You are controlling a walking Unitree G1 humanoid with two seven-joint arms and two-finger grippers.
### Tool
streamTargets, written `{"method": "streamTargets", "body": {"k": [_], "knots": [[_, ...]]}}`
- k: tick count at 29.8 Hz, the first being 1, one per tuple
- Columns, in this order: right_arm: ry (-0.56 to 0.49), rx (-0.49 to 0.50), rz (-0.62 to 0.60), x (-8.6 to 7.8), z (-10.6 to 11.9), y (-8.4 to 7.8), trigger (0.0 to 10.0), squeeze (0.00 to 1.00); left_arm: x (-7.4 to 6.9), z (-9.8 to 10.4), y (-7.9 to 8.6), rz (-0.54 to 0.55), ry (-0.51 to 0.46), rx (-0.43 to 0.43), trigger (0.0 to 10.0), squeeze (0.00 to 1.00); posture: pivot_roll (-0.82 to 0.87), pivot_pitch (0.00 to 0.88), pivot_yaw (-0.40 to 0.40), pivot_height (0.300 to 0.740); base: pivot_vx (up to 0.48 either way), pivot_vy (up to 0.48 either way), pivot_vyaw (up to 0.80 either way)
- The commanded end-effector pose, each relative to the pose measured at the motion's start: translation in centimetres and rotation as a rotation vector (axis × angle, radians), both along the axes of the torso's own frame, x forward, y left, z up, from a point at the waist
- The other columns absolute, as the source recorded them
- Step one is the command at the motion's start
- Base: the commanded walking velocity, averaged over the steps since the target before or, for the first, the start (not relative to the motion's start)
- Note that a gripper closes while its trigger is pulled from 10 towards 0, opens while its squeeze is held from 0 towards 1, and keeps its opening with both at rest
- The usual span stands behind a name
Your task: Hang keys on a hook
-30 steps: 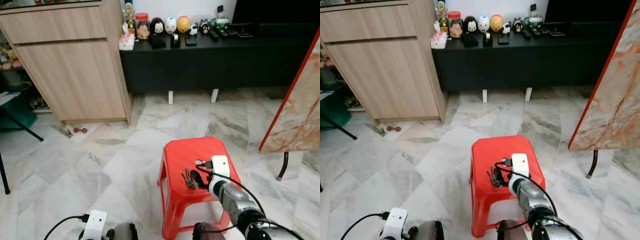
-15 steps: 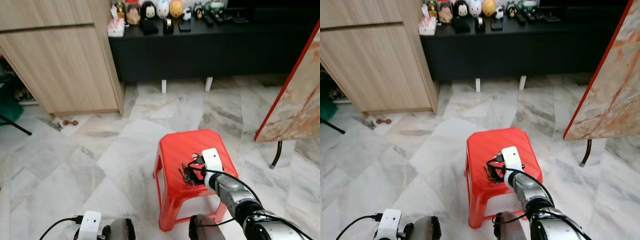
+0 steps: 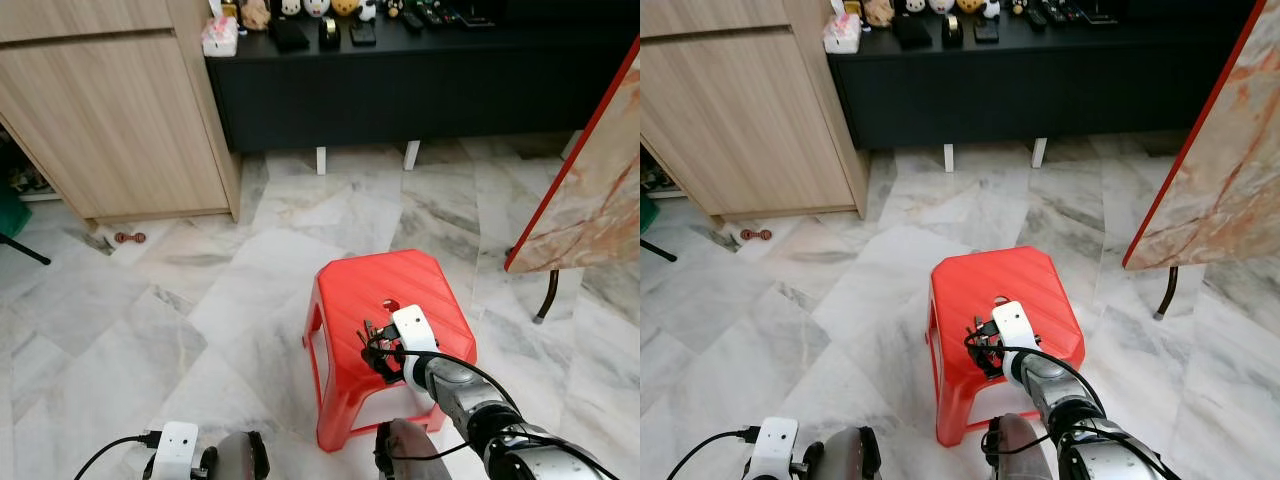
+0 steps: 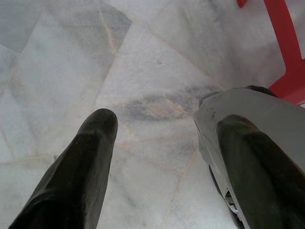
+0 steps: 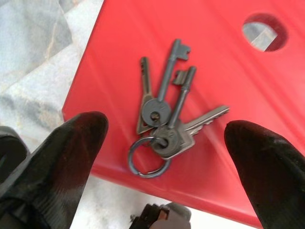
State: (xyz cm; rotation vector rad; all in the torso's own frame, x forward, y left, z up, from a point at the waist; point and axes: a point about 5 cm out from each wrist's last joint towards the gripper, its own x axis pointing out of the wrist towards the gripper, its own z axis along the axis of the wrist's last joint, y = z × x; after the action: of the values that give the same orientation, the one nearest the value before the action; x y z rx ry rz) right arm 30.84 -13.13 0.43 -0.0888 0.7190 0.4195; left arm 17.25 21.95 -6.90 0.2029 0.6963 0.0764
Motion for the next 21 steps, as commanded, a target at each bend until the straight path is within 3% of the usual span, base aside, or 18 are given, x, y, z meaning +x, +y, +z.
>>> {"method": "streamTargets", "body": {"k": [1,20,21], "knots": [[0.027,-0.012,0.021,-0.13,-0.14,0.17,10.0,0.0,-7.06,-3.77,-3.04,-0.048,0.31,-0.086,10.0,0.0,0.07,0.249,-0.129,0.598,0.0,0.0,0.0],[0.034,-0.071,-0.004,0.02,-0.12,-0.3,10.0,0.0,-7.68,-3.76,-3.86,-0.022,0.281,-0.113,10.0,0.0,0.05,0.302,-0.169,0.598,0.0,0.0,0.0],[0.031,-0.075,-0.013,0.06,-0.09,-0.41,7.5,0.0,-7.69,-3.76,-3.91,-0.021,0.279,-0.115,10.0,0.0,0.05,0.304,-0.172,0.598,0.0,0.0,0.0]]}}
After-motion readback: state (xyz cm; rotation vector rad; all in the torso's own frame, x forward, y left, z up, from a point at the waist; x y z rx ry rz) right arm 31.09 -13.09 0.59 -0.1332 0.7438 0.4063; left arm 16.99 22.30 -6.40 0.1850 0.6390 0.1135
